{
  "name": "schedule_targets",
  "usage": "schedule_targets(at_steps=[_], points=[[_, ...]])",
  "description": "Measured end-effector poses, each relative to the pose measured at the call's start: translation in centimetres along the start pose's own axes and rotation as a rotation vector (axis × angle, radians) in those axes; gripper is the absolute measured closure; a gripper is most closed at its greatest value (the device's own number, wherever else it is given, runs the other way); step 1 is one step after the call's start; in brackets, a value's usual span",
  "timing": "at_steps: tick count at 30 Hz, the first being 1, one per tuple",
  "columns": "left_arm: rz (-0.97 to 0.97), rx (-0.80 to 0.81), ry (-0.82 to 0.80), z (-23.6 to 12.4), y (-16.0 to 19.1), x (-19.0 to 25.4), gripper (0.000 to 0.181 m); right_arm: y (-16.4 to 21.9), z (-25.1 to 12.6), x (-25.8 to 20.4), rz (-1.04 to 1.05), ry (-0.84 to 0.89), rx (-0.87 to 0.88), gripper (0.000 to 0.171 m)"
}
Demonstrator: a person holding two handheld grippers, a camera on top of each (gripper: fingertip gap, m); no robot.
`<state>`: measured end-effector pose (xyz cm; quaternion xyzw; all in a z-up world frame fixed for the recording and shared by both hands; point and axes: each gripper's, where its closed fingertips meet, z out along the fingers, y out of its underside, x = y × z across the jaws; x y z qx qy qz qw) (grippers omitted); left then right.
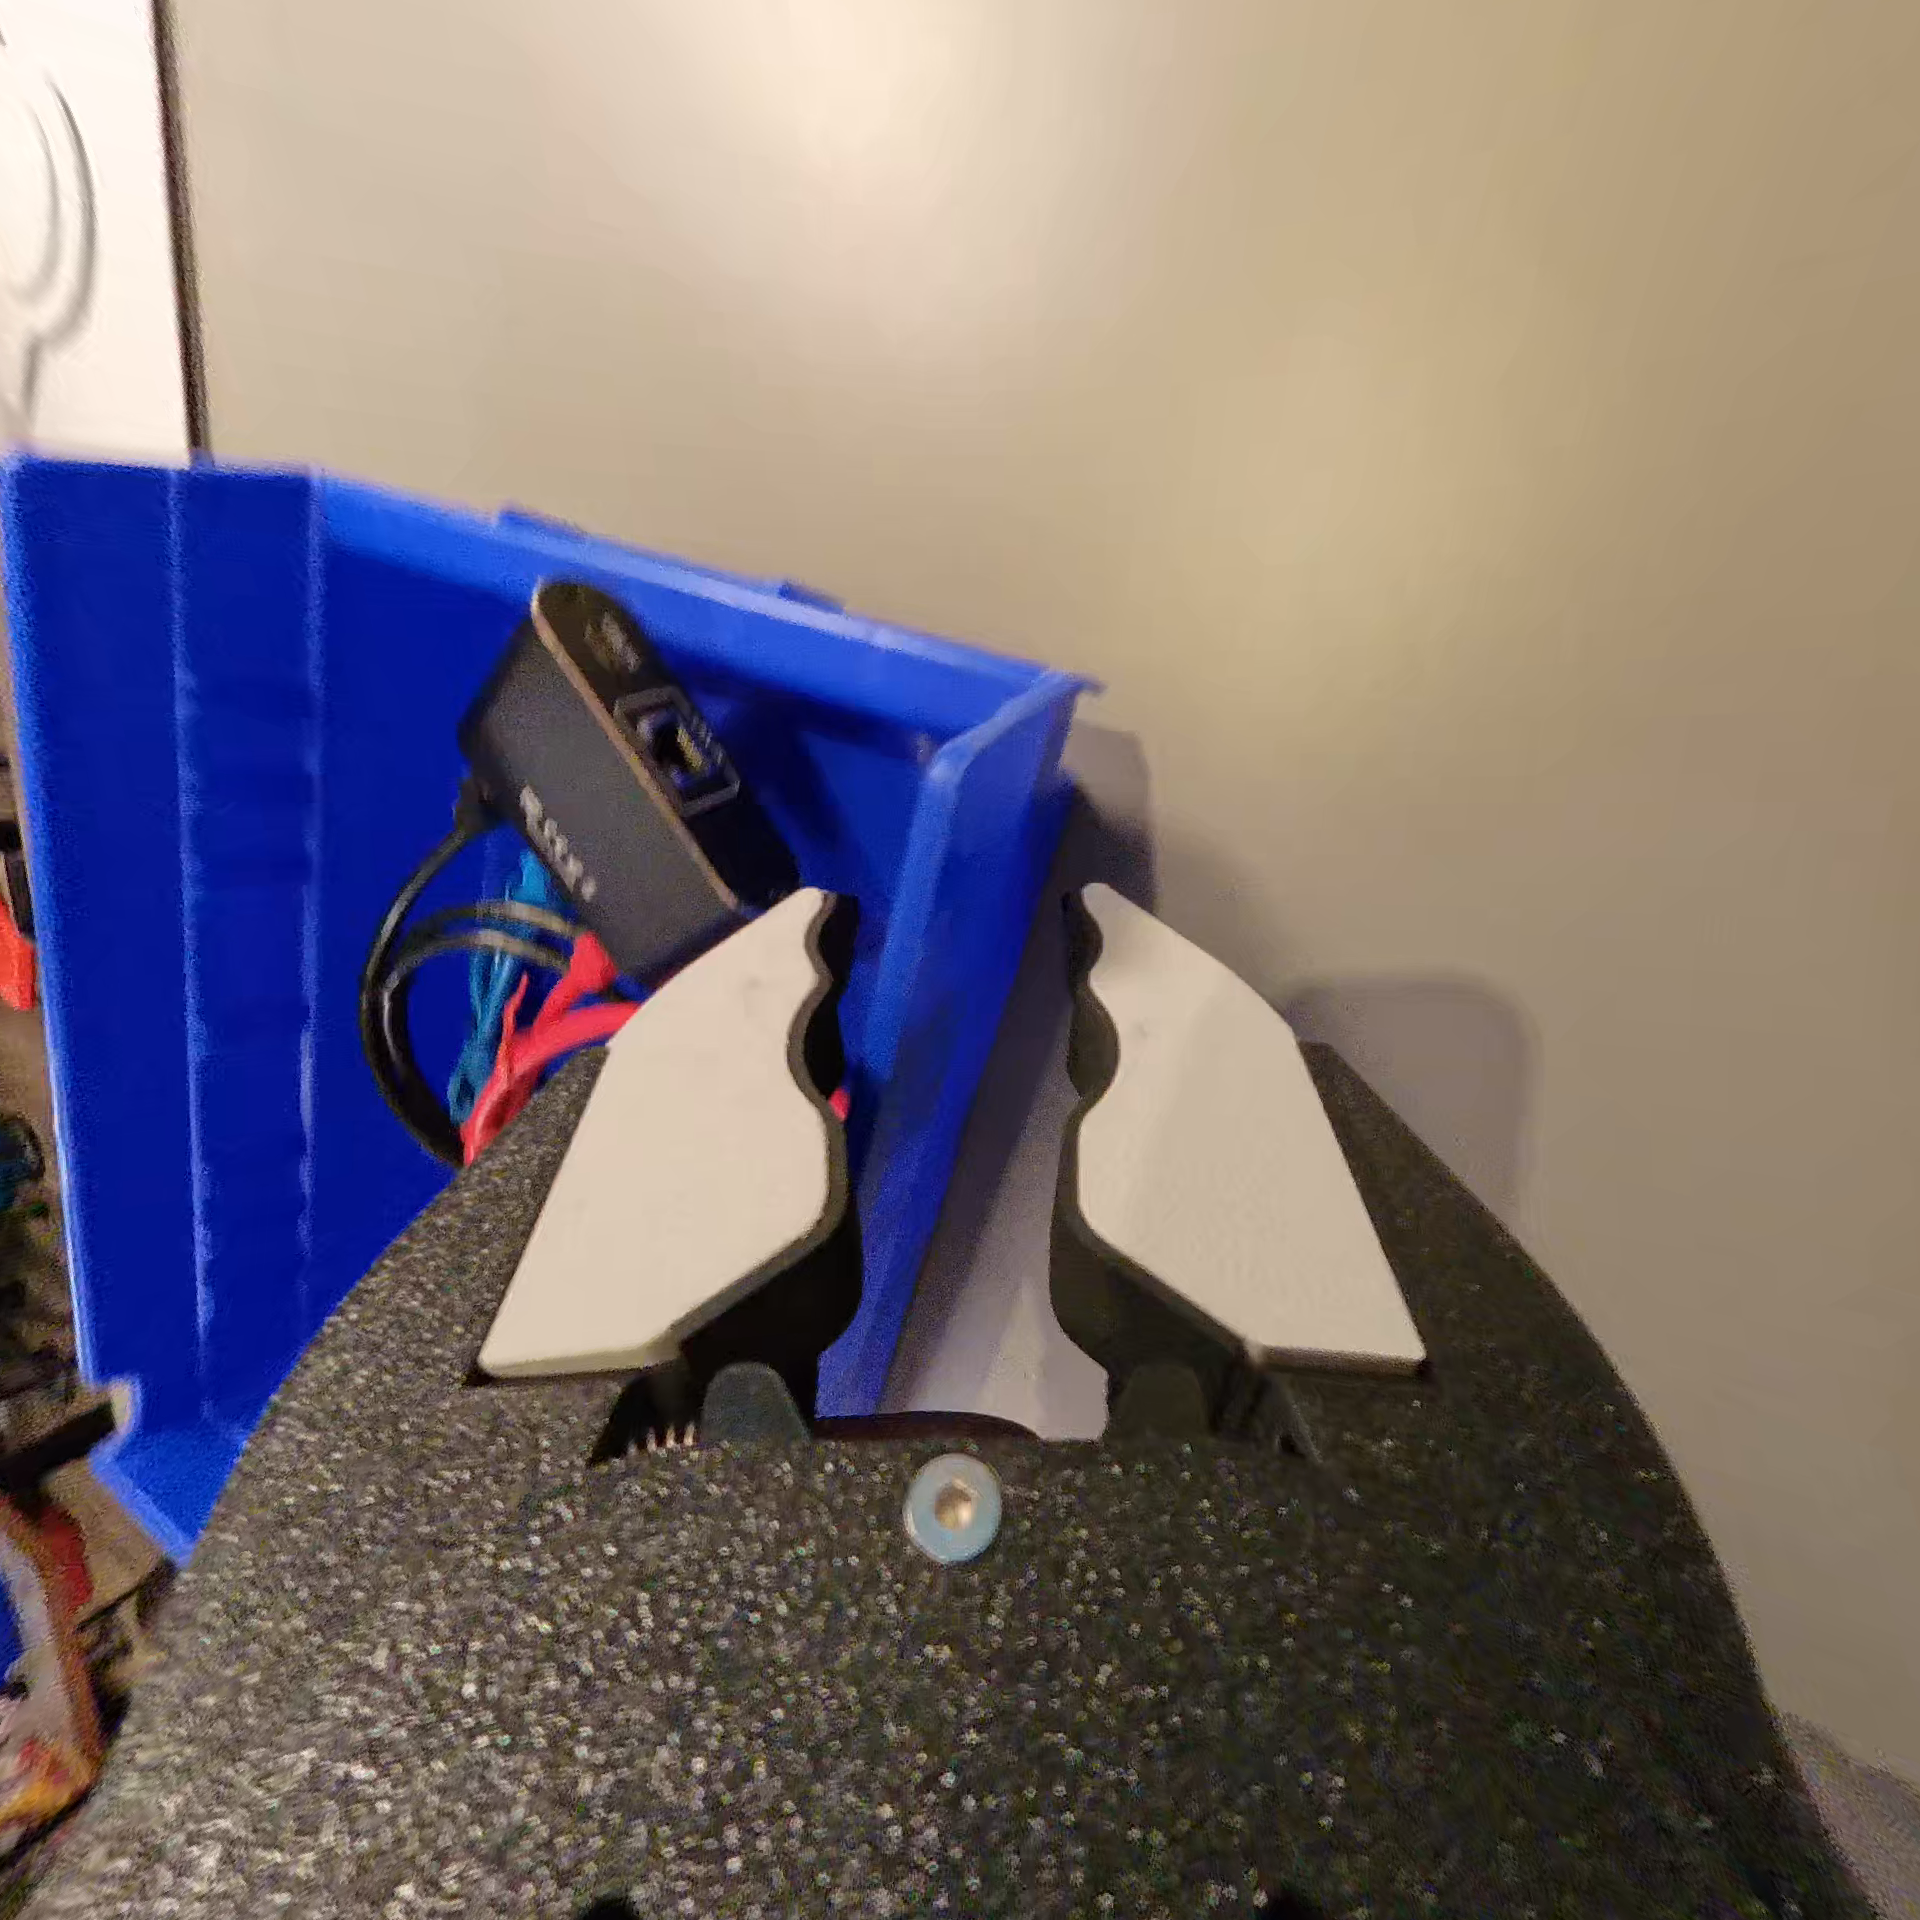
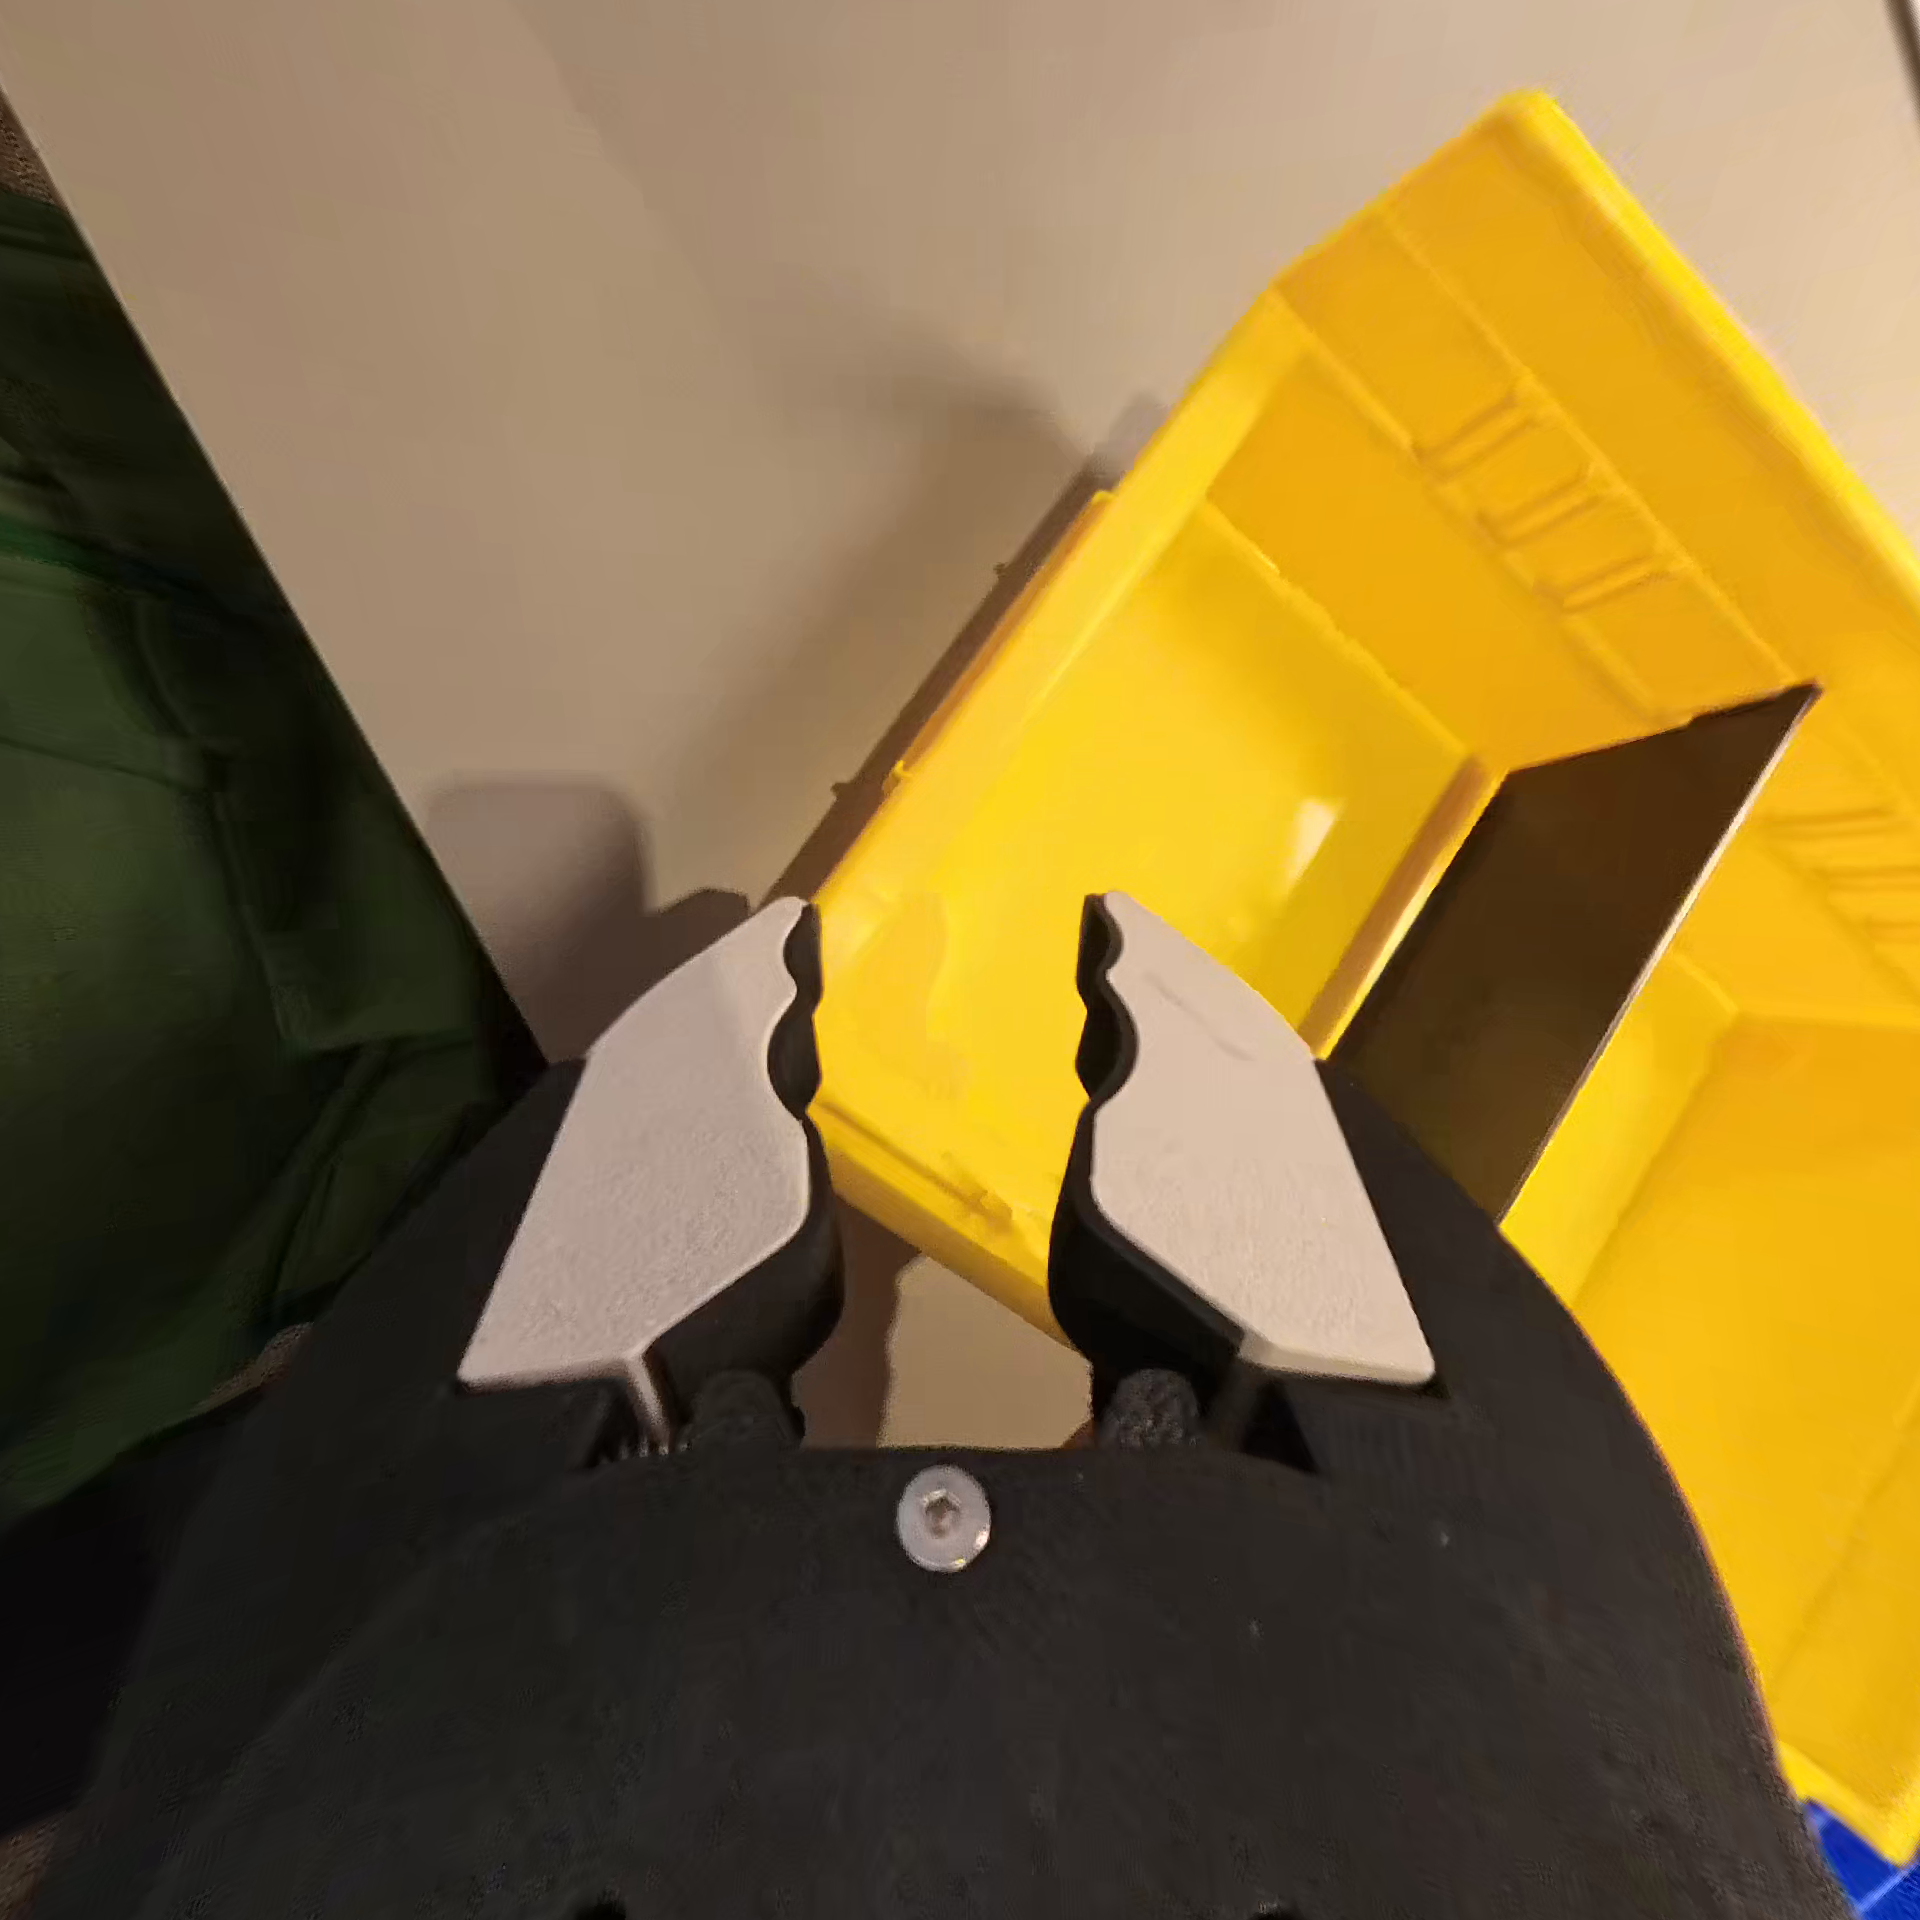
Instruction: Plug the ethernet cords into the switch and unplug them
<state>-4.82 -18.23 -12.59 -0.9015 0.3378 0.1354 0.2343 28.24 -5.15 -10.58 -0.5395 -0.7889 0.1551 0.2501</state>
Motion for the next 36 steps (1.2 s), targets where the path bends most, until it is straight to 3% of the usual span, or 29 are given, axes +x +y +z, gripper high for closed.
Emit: schedule_targets(at_steps=[1, 4, 8, 10, 14, 16, 18, 20, 22, 25, 29, 36], points=[[-0.003, -0.029, 0.002, -0.3, 1.3, 0.3, 0.142, 0.5, -0.3, 0.0, 0.007, -0.008, -0.005, 0.122], [-0.031, -0.077, 0.056, -1.4, 5.1, 1.8, 0.140, 2.8, -1.3, 0.2, 0.006, -0.017, -0.043, 0.115], [-0.059, -0.109, 0.076, -4.4, 9.3, 3.6, 0.108, 6.3, -3.4, 1.4, 0.015, 0.017, -0.126, 0.111], [-0.091, -0.109, 0.075, -6.4, 10.2, 4.6, 0.103, 6.5, -4.7, 2.0, 0.044, 0.047, -0.104, 0.111], [-0.179, -0.028, 0.144, -11.1, 9.0, 7.8, 0.106, 4.2, -6.1, 2.1, 0.105, 0.111, 0.012, 0.112], [-0.235, 0.053, 0.030, -12.9, 7.0, 6.9, 0.107, 2.1, -5.3, 2.0, 0.177, 0.147, 0.090, 0.112], [-0.374, 0.241, -0.079, -13.8, 2.4, 5.4, 0.109, -0.3, -3.8, 1.6, 0.260, 0.189, 0.168, 0.110], [-0.575, 0.484, -0.123, -13.4, -3.1, 3.9, 0.107, -2.8, -1.9, 1.1, 0.333, 0.239, 0.245, 0.107], [-0.772, 0.649, -0.206, -11.3, -6.5, 1.7, 0.098, -4.7, 0.0, 1.0, 0.395, 0.297, 0.311, 0.098], [-0.981, 0.636, -0.274, -5.4, -8.3, -0.6, 0.078, -5.0, 2.3, 2.6, 0.479, 0.438, 0.314, 0.086], [-1.215, 0.654, -0.334, -0.8, -8.3, -3.4, 0.066, -4.7, 3.9, 4.0, 0.530, 0.521, 0.291, 0.088], [-1.182, 0.522, -0.486, 0.0, -4.3, -4.2, 0.124, -2.7, 4.3, 5.8, 0.490, 0.619, 0.239, 0.123]])
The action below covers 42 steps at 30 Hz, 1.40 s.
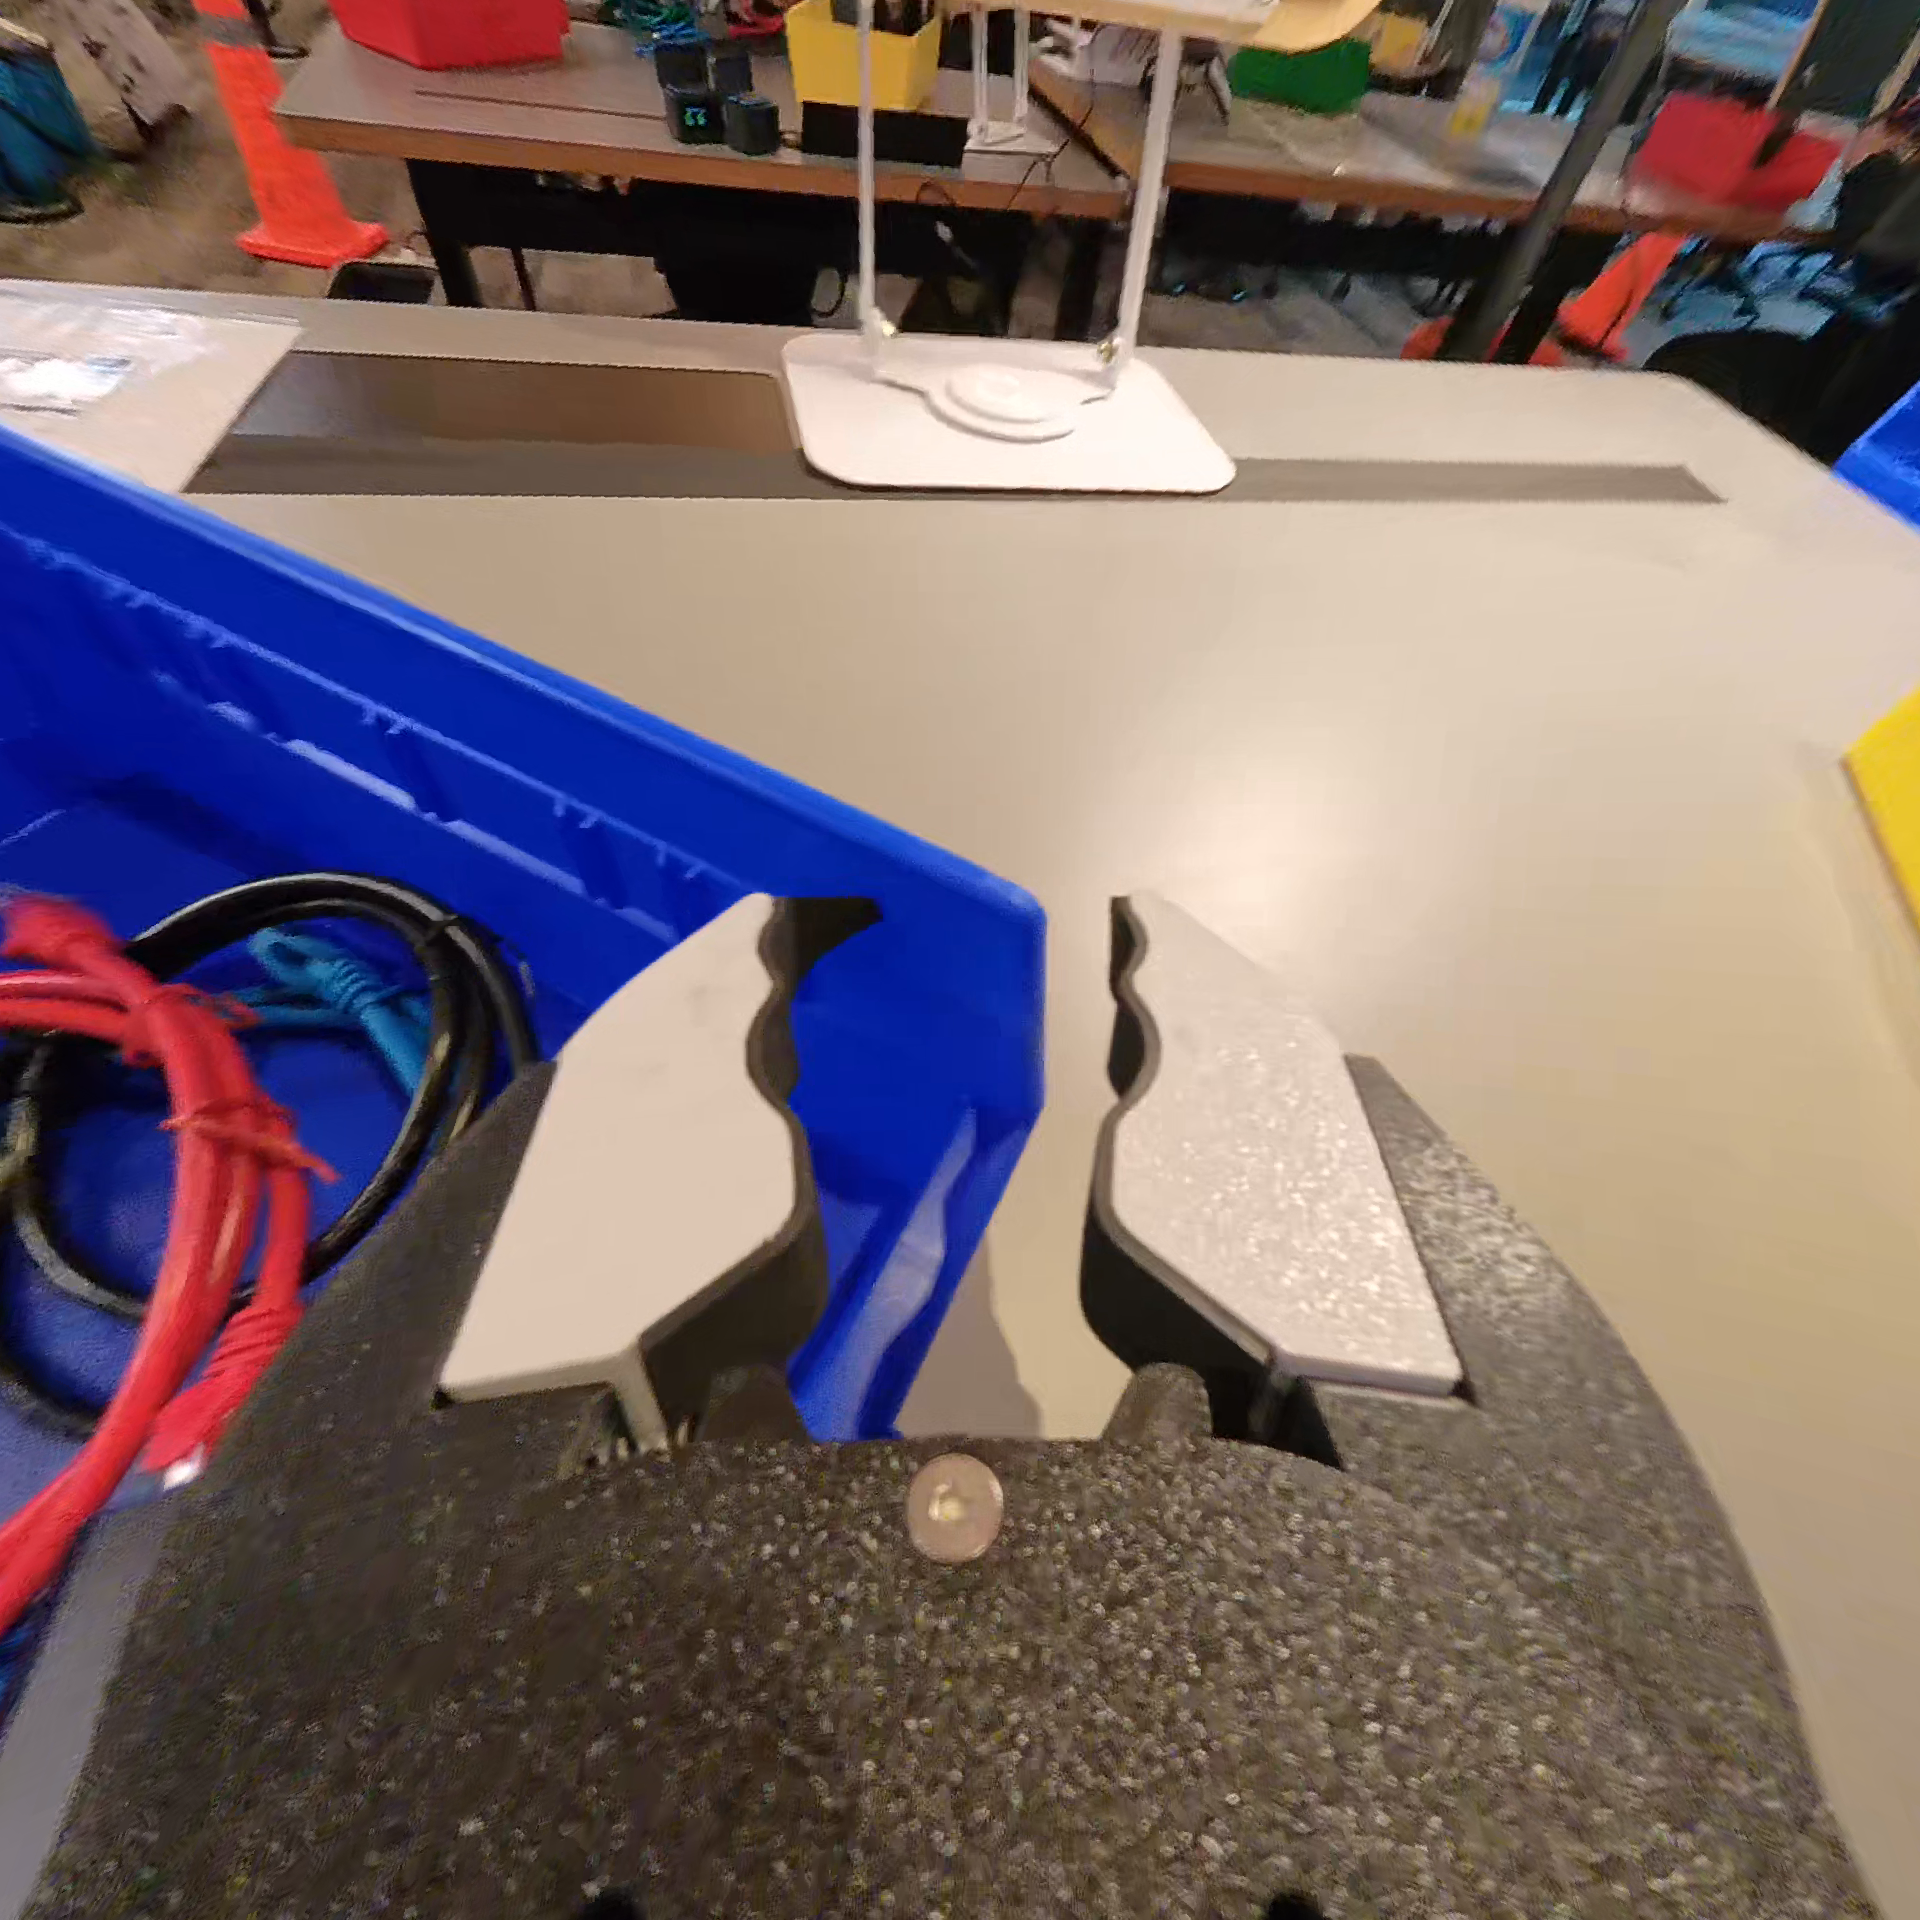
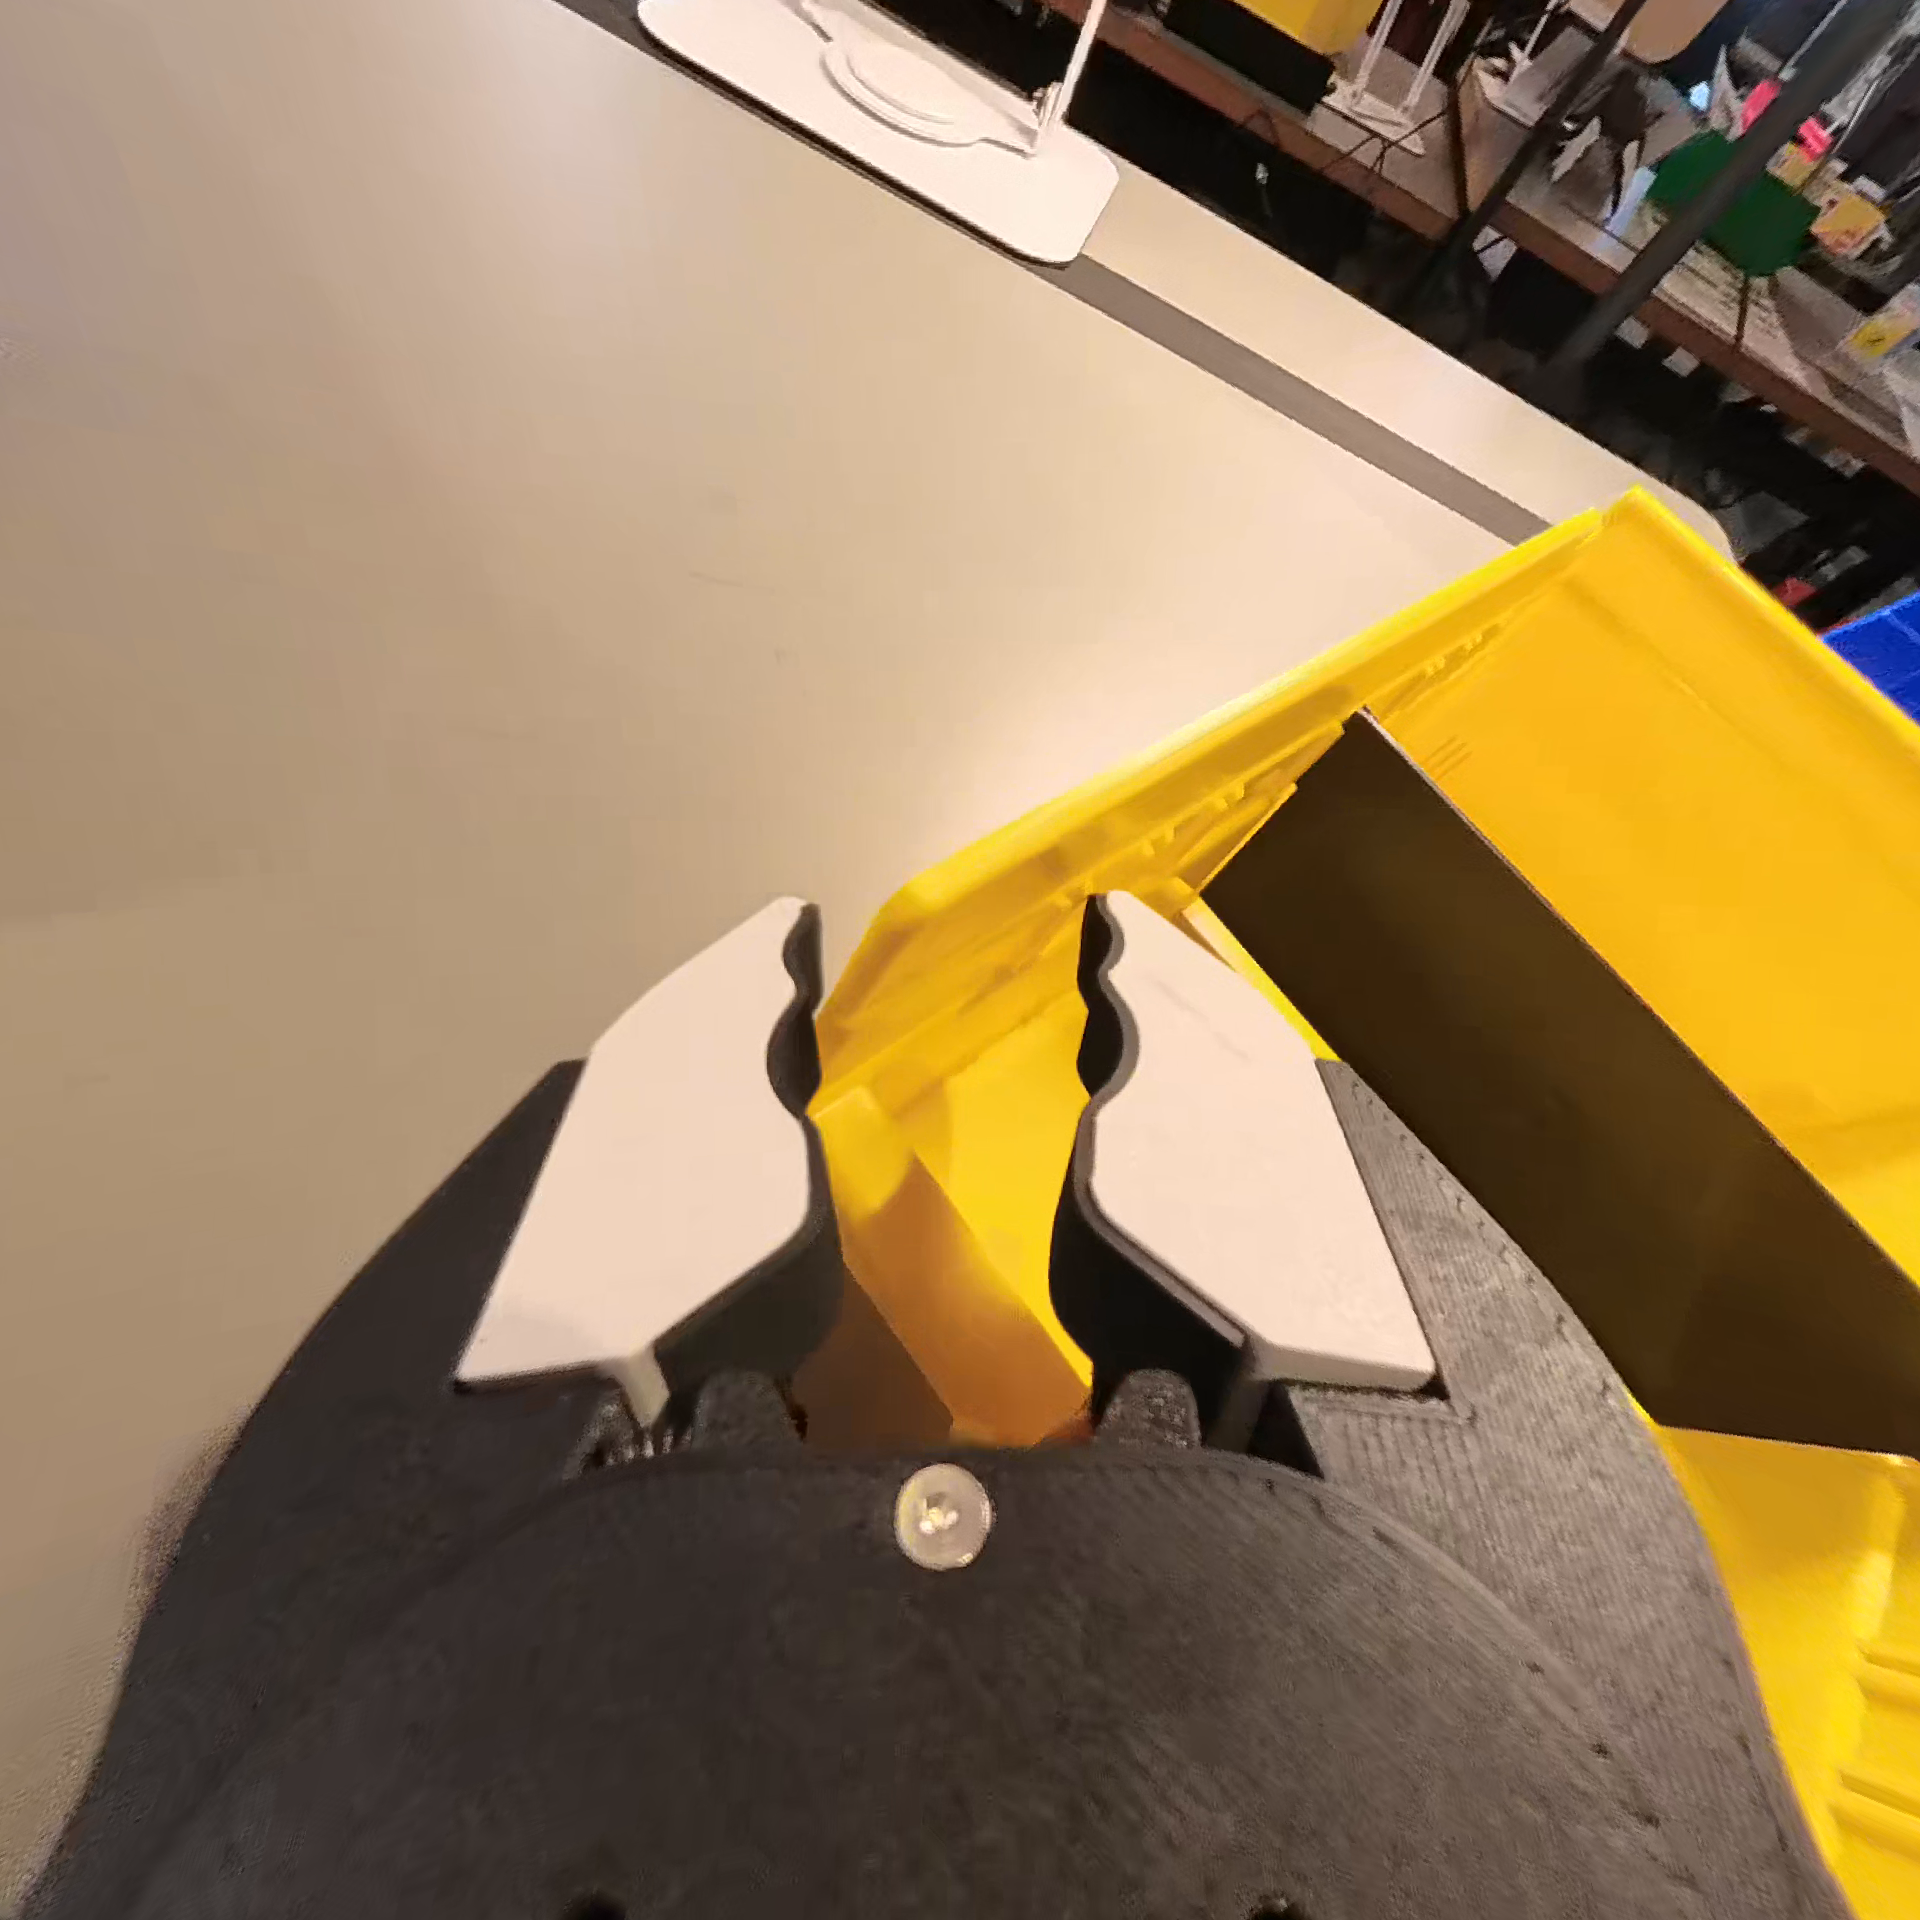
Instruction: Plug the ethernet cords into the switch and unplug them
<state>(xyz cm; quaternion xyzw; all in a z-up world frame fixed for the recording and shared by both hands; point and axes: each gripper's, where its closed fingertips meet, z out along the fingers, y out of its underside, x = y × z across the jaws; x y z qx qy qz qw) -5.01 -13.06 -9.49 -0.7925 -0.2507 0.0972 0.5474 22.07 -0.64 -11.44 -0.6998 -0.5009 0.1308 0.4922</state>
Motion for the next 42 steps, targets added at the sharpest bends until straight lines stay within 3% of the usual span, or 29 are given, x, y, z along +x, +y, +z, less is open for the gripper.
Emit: schedule_targets(at_steps=[2, 10, 14, 17, 19, 26, 29, 34, 42], points=[[0.043, -0.017, -0.026, -0.9, 0.7, -1.5, 0.133, 0.3, -0.2, 0.5, -0.008, -0.015, 0.010, 0.125], [0.106, 0.068, -0.169, -8.3, 0.8, -6.3, 0.116, 3.0, -2.0, 4.4, 0.005, -0.045, 0.017, 0.132], [0.134, -0.005, -0.190, -6.5, 2.0, -5.6, 0.106, 2.7, -1.6, 4.5, 0.030, -0.043, 0.048, 0.118], [0.156, -0.015, -0.216, -5.8, 2.4, -5.9, 0.136, 2.5, -1.0, 4.7, 0.025, -0.006, 0.039, 0.118], [0.195, 0.002, -0.214, -6.6, 2.4, -6.6, 0.153, 2.7, -1.0, 5.5, 0.016, 0.034, 0.036, 0.133], [0.292, 0.006, -0.287, -10.4, 3.5, -9.8, 0.166, 4.1, -2.4, 8.8, 0.045, 0.101, 0.039, 0.149], [0.309, -0.043, -0.282, -10.3, 4.7, -10.5, 0.159, 4.1, -2.5, 9.6, 0.005, 0.129, 0.044, 0.149], [0.419, -0.070, -0.390, -11.6, 5.0, -12.2, 0.173, 3.9, -2.3, 11.5, -0.012, 0.219, 0.054, 0.164], [0.405, -0.007, -0.355, -14.6, 5.9, -14.9, 0.176, 4.3, -1.3, 13.2, -0.017, 0.216, 0.060, 0.165]])
